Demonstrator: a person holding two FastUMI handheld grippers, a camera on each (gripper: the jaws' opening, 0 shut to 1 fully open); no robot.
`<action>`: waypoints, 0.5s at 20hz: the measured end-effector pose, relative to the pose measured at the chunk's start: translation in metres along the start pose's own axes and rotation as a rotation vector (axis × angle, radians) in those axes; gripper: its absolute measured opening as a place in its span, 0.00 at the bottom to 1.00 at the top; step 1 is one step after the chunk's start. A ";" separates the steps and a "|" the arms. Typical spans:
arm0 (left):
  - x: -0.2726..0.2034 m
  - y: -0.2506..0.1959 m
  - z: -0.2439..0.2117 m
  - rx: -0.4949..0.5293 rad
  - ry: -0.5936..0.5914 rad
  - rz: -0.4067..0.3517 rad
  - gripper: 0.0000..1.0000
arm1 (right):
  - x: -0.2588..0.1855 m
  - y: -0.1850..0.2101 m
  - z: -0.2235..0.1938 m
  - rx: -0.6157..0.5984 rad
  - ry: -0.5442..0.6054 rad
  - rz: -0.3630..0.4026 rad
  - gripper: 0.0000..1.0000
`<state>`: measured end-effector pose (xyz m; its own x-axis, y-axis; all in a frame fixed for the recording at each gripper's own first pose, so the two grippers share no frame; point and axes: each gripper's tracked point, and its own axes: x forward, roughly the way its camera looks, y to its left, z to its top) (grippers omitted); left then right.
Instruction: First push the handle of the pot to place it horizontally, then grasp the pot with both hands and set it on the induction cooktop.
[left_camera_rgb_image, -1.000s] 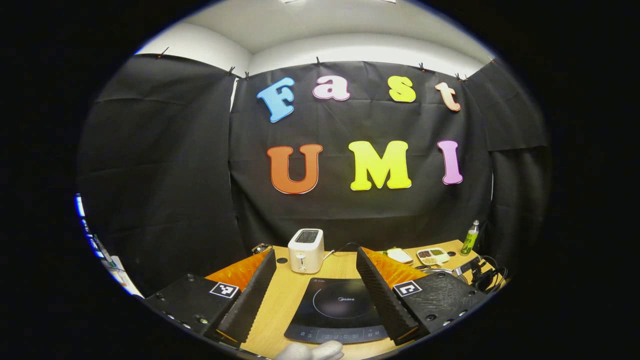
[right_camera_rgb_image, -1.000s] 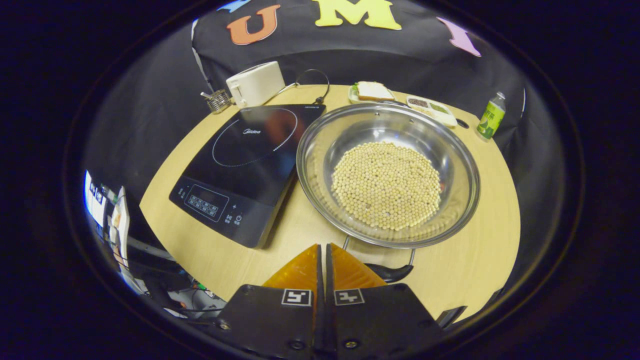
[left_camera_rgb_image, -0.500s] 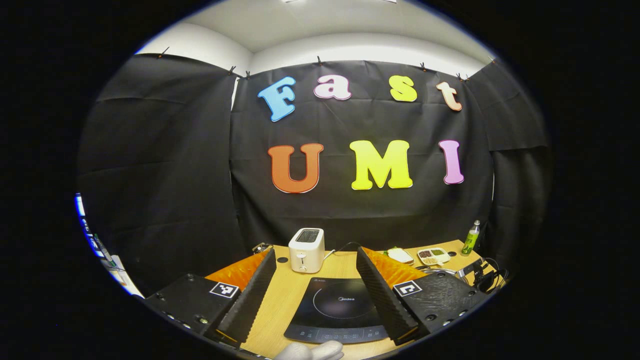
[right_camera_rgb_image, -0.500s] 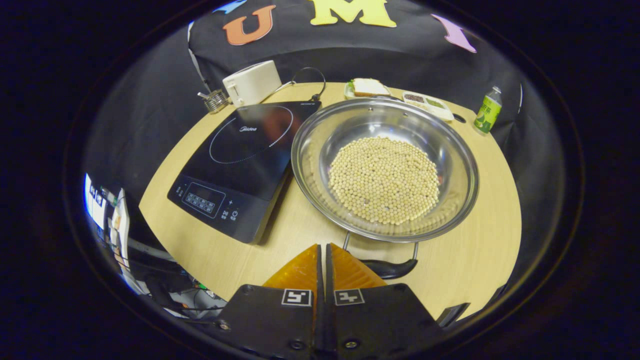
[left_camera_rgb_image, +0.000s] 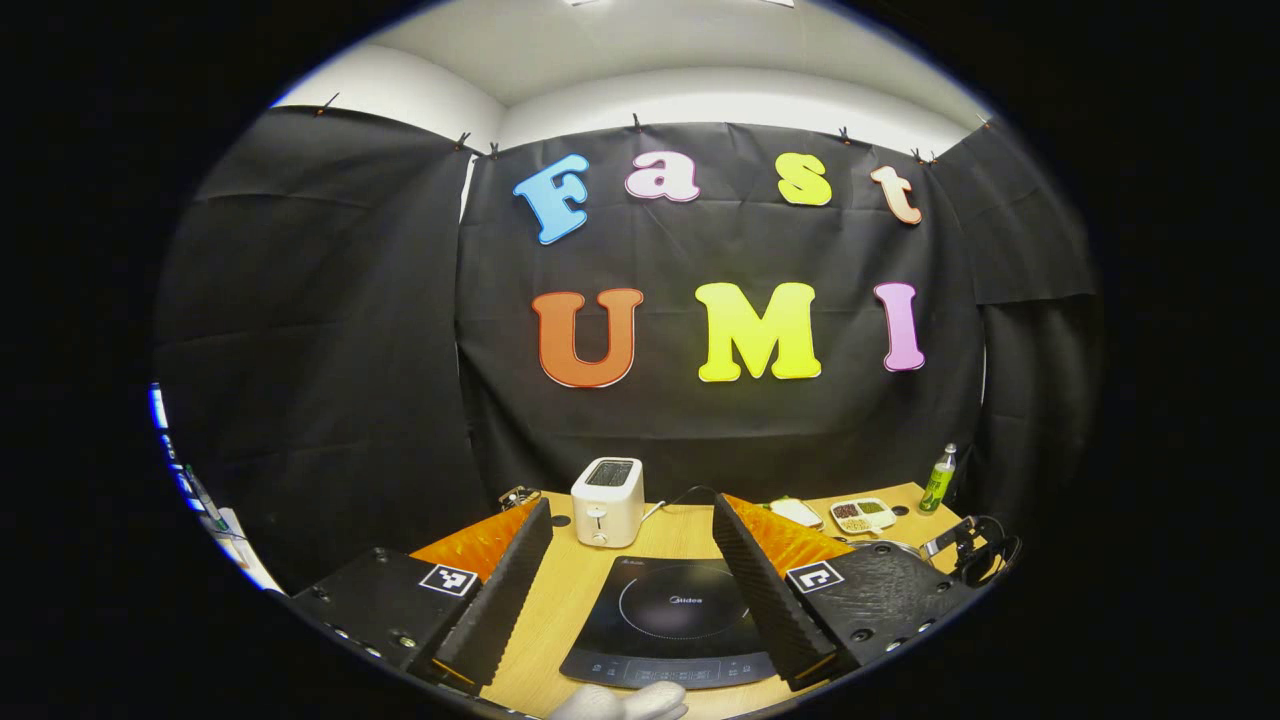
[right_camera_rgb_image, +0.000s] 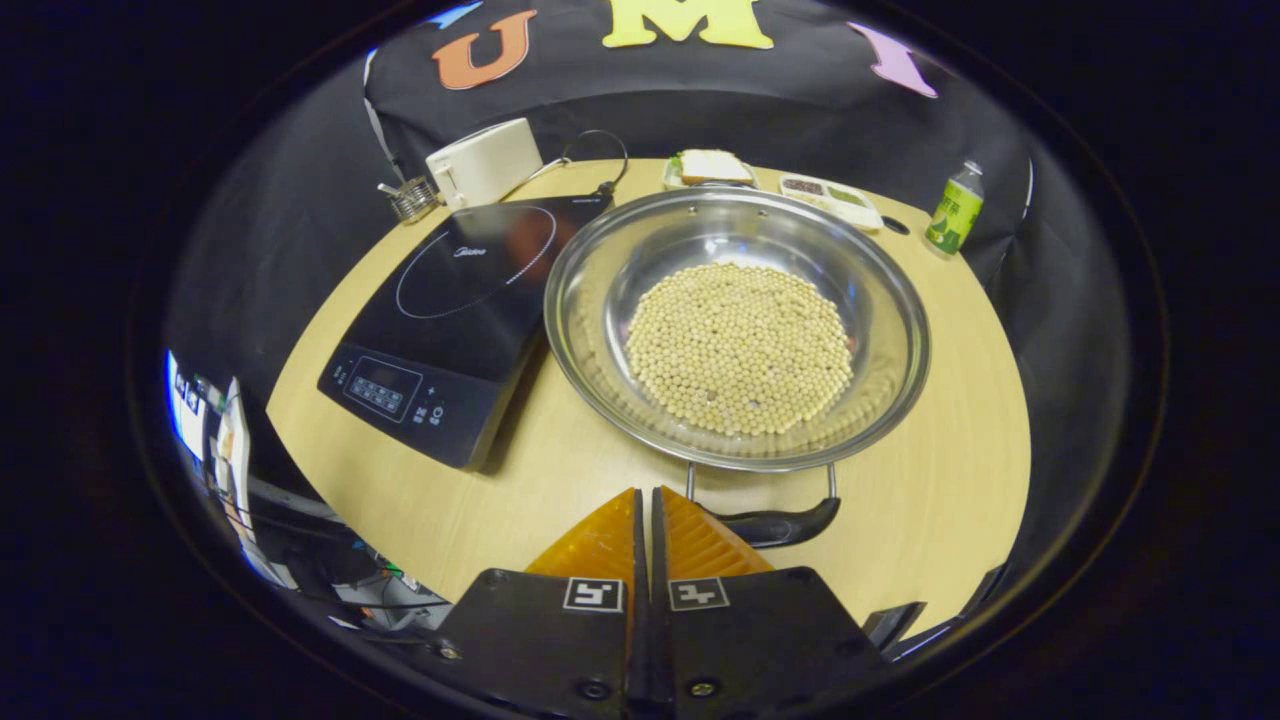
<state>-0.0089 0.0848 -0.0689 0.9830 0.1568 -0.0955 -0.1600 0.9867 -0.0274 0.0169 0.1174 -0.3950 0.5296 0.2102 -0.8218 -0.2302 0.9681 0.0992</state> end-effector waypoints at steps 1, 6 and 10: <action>0.000 -0.001 0.000 0.000 -0.001 -0.001 0.96 | -0.001 -0.006 -0.001 0.005 0.000 -0.007 0.04; 0.002 -0.011 0.000 -0.003 -0.003 -0.014 0.96 | -0.006 -0.035 -0.006 0.031 -0.003 -0.049 0.00; 0.003 -0.018 0.000 0.000 -0.003 -0.021 0.96 | -0.008 -0.062 -0.005 0.049 -0.006 -0.085 0.00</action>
<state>-0.0030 0.0675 -0.0683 0.9865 0.1357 -0.0919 -0.1389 0.9899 -0.0294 0.0232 0.0554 -0.3976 0.5507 0.1281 -0.8248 -0.1439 0.9879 0.0573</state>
